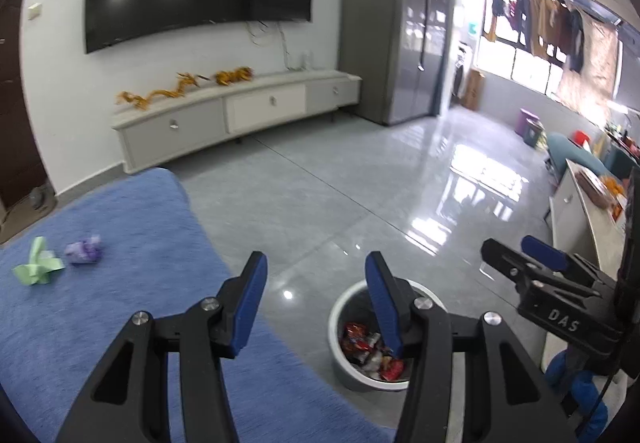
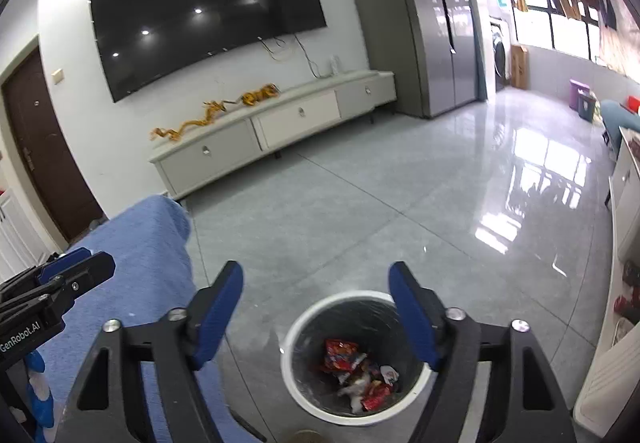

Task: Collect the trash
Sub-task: 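Move both open tools back to the green bag and purple wrapper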

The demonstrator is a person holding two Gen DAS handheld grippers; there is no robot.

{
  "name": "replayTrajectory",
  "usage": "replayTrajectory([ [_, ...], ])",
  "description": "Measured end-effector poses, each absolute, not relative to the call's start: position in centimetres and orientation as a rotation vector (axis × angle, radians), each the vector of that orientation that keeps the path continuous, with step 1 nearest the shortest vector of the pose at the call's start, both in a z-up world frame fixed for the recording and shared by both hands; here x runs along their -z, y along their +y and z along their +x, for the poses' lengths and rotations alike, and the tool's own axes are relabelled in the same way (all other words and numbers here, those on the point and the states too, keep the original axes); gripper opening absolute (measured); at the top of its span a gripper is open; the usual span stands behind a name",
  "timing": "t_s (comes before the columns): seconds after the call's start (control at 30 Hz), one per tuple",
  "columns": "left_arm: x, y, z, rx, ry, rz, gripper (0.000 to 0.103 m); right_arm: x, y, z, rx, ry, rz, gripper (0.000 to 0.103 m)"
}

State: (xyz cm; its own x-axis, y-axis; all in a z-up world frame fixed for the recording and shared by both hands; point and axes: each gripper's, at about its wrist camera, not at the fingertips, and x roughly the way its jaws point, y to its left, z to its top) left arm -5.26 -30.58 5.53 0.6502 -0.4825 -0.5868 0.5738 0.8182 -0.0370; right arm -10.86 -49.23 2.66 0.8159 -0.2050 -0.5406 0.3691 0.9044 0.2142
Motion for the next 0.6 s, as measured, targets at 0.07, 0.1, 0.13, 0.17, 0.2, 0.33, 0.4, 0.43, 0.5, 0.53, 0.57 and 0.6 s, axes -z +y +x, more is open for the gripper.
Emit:
replayTrajectory([
  [0.07,-6.3,-28.9,-5.8,0.572,0.594,0.146,0.049,-3.6,-48.1,-11.0,0.295,0.518,0.310,0.083],
  [0.1,-6.6,-28.2,-5.9,0.560,0.585,0.139,0.049,-4.1,-47.3,-11.0,0.286,0.508,0.301,0.084],
  [0.13,-7.0,-27.4,-6.0,0.544,0.576,0.130,0.049,-4.5,-46.9,-11.0,0.279,0.503,0.293,0.086],
  [0.17,-7.3,-26.6,-6.1,0.534,0.569,0.120,0.049,-4.9,-46.2,-10.9,0.270,0.497,0.284,0.090],
  [0.2,-7.6,-25.9,-6.0,0.524,0.562,0.109,0.049,-5.2,-45.6,-10.9,0.260,0.493,0.277,0.092],
  [0.33,-8.4,-22.7,-6.3,0.473,0.529,0.080,0.049,-6.2,-43.5,-11.1,0.222,0.474,0.250,0.099],
  [0.4,-8.6,-21.7,-6.6,0.454,0.520,0.068,0.050,-6.7,-42.2,-11.1,0.204,0.463,0.237,0.102],
  [0.43,-8.7,-21.0,-6.7,0.444,0.515,0.061,0.050,-7.0,-41.8,-11.1,0.198,0.458,0.233,0.103],
  [0.5,-9.0,-19.6,-6.9,0.424,0.508,0.048,0.050,-7.4,-40.9,-11.1,0.186,0.449,0.221,0.103],
  [0.53,-9.0,-19.1,-7.1,0.419,0.505,0.044,0.050,-7.6,-40.3,-11.1,0.178,0.443,0.216,0.103],
  [0.57,-9.1,-18.4,-7.3,0.412,0.499,0.039,0.050,-7.8,-39.9,-11.1,0.170,0.439,0.212,0.103],
  [0.6,-9.2,-18.0,-7.5,0.406,0.495,0.036,0.050,-7.9,-39.4,-11.2,0.166,0.435,0.209,0.103],
])
